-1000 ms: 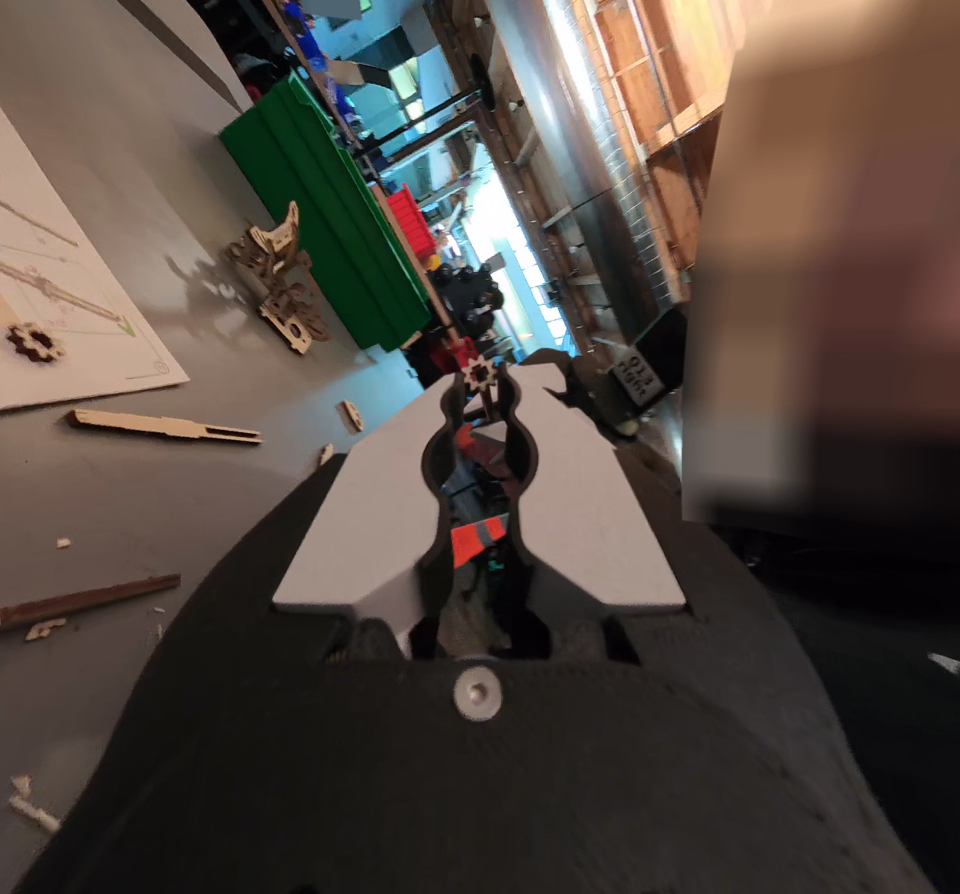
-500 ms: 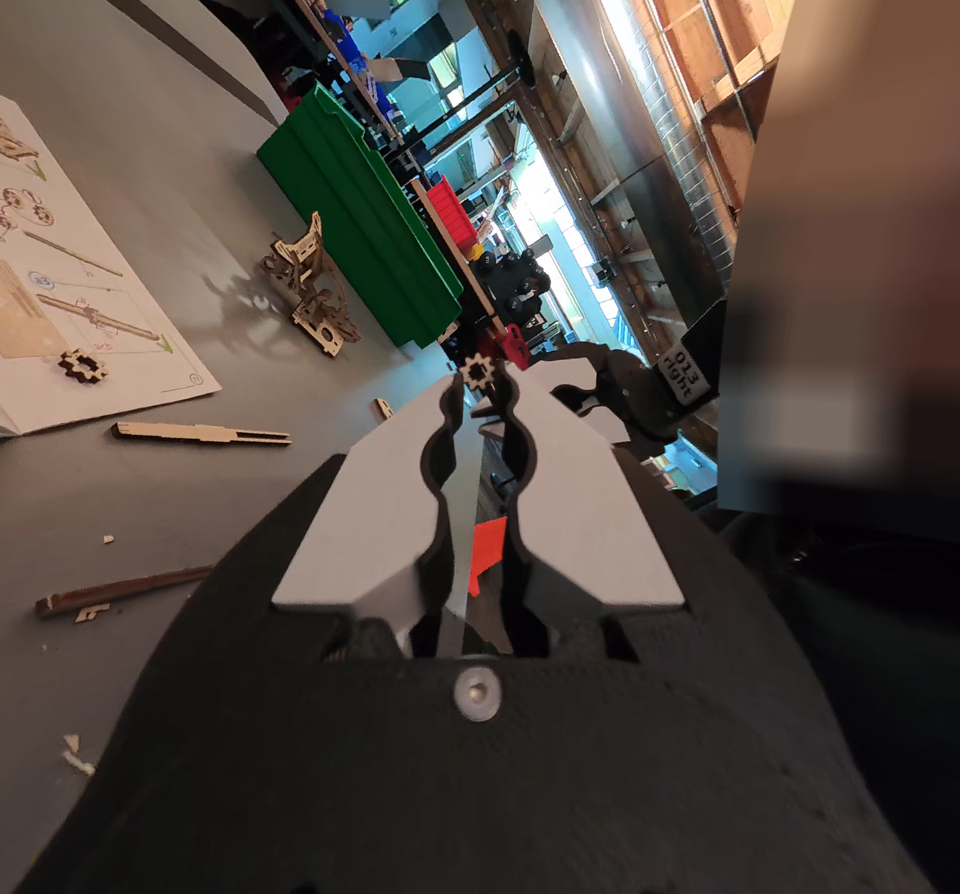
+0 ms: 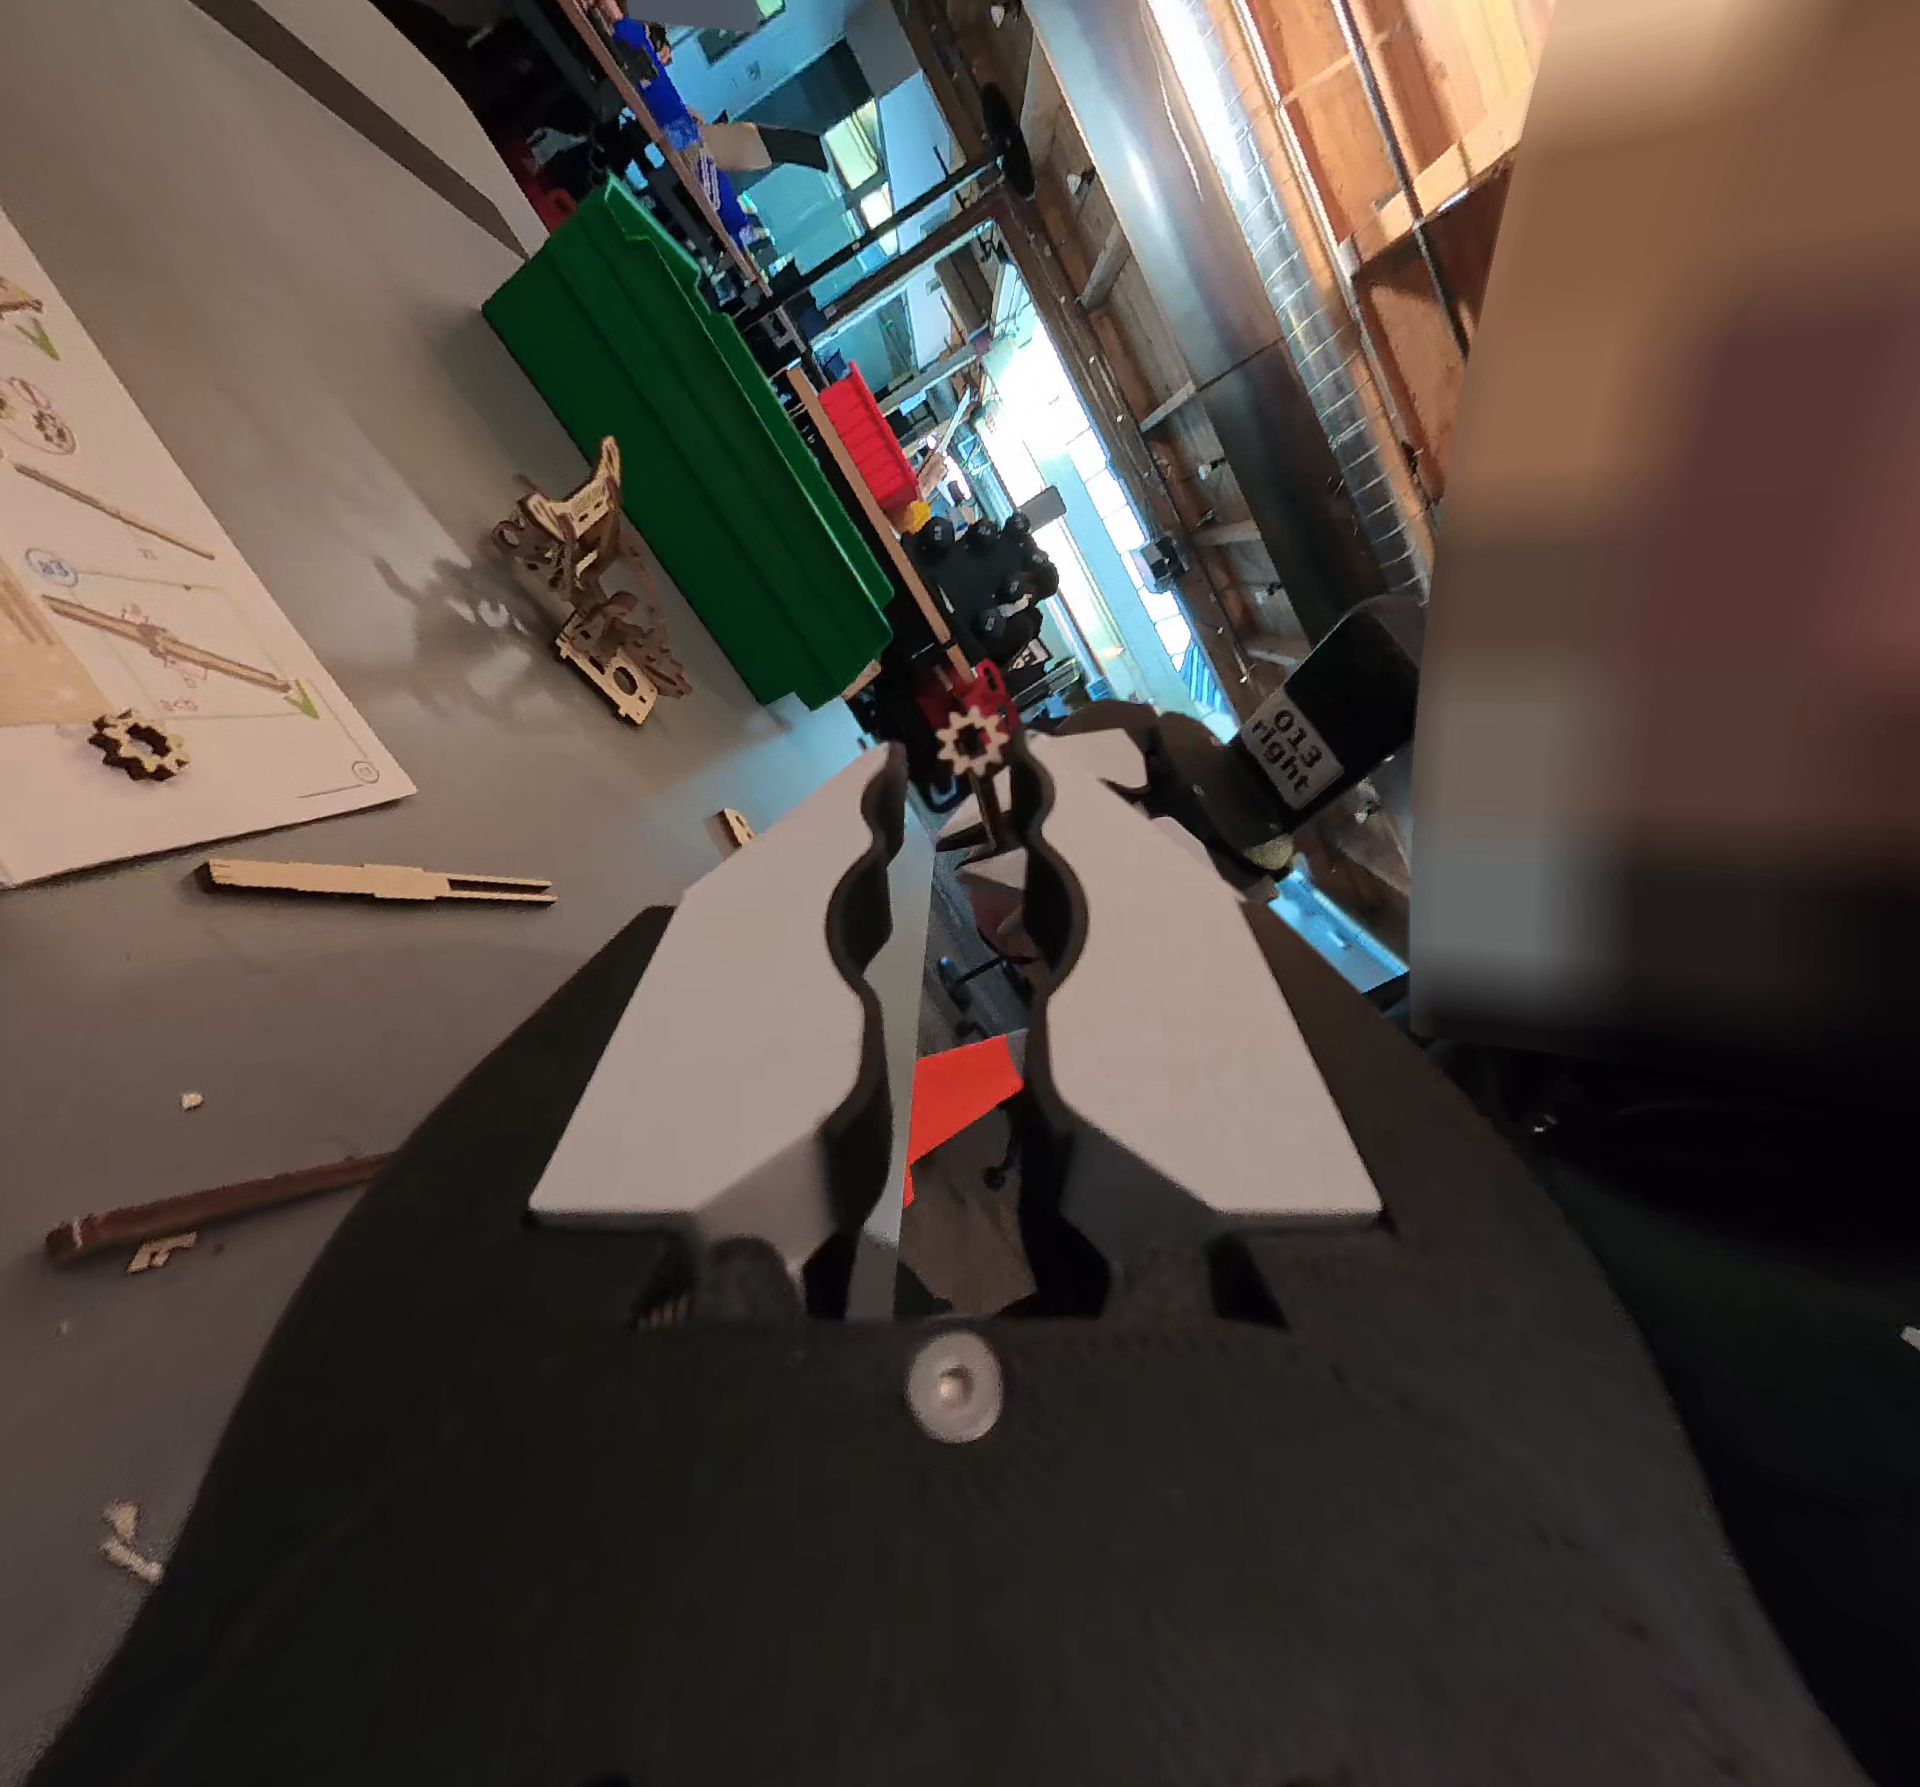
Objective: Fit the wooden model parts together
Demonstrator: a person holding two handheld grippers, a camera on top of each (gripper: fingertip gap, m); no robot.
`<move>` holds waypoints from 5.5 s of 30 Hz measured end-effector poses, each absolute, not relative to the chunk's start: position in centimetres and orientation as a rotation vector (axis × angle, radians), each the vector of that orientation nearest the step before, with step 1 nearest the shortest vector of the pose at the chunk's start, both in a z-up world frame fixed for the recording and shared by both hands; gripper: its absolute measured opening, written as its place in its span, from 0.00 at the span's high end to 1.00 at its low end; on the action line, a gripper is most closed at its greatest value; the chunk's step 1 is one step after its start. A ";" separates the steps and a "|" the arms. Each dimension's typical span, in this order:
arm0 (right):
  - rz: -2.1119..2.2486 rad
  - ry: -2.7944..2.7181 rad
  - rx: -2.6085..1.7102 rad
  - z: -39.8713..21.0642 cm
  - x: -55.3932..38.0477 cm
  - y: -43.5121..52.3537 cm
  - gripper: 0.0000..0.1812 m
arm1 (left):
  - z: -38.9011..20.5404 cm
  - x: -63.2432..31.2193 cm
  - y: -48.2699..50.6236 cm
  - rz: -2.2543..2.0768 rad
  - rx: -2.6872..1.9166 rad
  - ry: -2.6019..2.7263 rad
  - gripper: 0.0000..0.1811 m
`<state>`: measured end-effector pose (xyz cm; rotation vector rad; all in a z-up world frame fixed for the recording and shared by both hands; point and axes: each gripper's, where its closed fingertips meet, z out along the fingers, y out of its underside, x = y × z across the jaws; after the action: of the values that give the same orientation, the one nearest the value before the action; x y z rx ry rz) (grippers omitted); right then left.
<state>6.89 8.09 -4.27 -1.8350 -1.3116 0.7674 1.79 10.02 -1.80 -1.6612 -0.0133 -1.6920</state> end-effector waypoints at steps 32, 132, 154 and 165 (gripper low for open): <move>0.538 -1.432 -1.726 -3.8 6.7 7.5 0.98 | -1.3 2.9 8.2 -1.730 -1.686 0.178 0.94; 0.621 -1.411 -1.770 -5.7 6.4 8.0 0.98 | -3.5 5.9 8.6 -1.662 -1.668 -0.008 0.94; 0.781 -1.475 -2.030 -10.5 8.6 7.7 0.98 | -11.0 -4.2 8.6 -0.615 -2.207 0.493 0.86; 0.763 -1.390 -2.092 -10.5 9.7 9.0 0.98 | -14.0 -3.9 8.9 -0.351 -2.256 0.765 0.84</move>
<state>9.68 9.01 -10.54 -2.0923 -1.3899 0.7629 -3.88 8.94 -14.02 -2.2557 0.7650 -0.3514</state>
